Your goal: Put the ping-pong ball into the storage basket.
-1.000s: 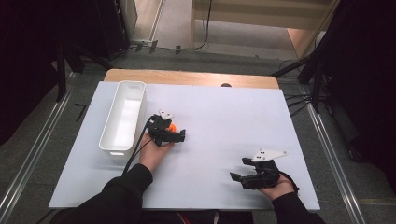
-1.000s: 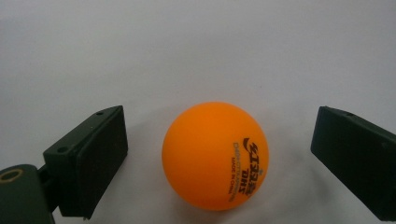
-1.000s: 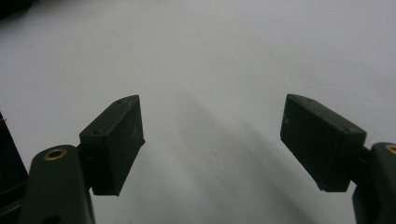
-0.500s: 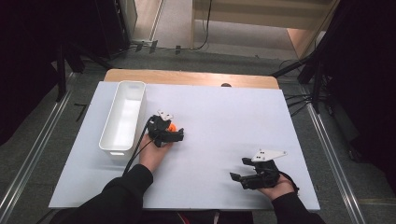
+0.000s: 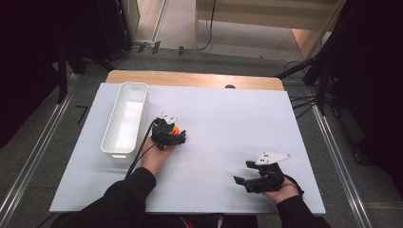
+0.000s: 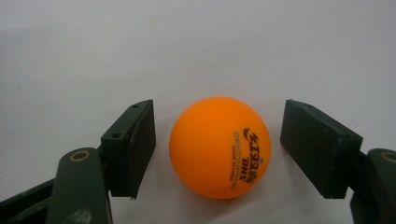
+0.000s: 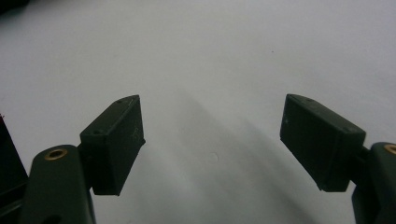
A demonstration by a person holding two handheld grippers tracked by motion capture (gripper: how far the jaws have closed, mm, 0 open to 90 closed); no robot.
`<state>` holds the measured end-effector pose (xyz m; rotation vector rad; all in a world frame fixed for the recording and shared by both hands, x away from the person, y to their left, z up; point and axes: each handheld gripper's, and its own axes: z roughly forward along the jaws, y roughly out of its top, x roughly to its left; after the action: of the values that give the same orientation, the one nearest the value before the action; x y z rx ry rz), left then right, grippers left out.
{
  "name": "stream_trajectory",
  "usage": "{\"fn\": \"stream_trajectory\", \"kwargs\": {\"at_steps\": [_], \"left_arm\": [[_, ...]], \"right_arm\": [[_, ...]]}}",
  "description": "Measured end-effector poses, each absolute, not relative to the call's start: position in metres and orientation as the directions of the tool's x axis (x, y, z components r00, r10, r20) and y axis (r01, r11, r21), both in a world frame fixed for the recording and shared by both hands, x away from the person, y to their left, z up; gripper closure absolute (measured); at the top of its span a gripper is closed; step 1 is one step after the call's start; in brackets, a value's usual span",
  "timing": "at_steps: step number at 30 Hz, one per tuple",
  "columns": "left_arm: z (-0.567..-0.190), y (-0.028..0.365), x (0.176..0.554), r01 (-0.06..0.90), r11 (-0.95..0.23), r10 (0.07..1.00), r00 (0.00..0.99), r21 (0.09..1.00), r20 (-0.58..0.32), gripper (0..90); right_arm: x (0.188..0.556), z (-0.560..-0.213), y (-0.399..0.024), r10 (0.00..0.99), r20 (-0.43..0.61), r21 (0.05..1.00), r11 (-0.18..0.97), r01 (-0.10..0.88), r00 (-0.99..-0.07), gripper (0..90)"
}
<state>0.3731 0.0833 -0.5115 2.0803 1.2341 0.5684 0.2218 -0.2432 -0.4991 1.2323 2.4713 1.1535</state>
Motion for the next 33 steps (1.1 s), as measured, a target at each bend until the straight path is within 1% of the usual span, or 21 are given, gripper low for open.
{"fn": "stream_trajectory", "kwargs": {"at_steps": [2,6,11,33], "left_arm": [[-0.511,0.0823,0.3722,0.61,-0.342,0.889,0.457,0.715,0.035,29.5],[-0.5094,0.0831,0.3723,0.618,-0.33,0.897,0.442,0.713,0.032,37.6],[-0.5077,0.0861,0.3732,0.631,-0.309,0.909,0.416,0.711,0.026,49.8],[-0.507,0.087,0.3737,0.634,-0.308,0.907,0.42,0.709,0.02,51.0]], "right_arm": [[0.2218,-0.4989,-0.2434,0.733,0.194,0.693,0.368,0.62,-0.652,20.4],[0.2218,-0.4989,-0.2433,0.733,0.194,0.693,0.368,0.62,-0.652,20.4],[0.222,-0.4989,-0.2434,0.733,0.194,0.693,0.368,0.62,-0.652,20.4],[0.2223,-0.4992,-0.2427,0.732,0.195,0.696,0.366,0.618,-0.653,20.4]]}}
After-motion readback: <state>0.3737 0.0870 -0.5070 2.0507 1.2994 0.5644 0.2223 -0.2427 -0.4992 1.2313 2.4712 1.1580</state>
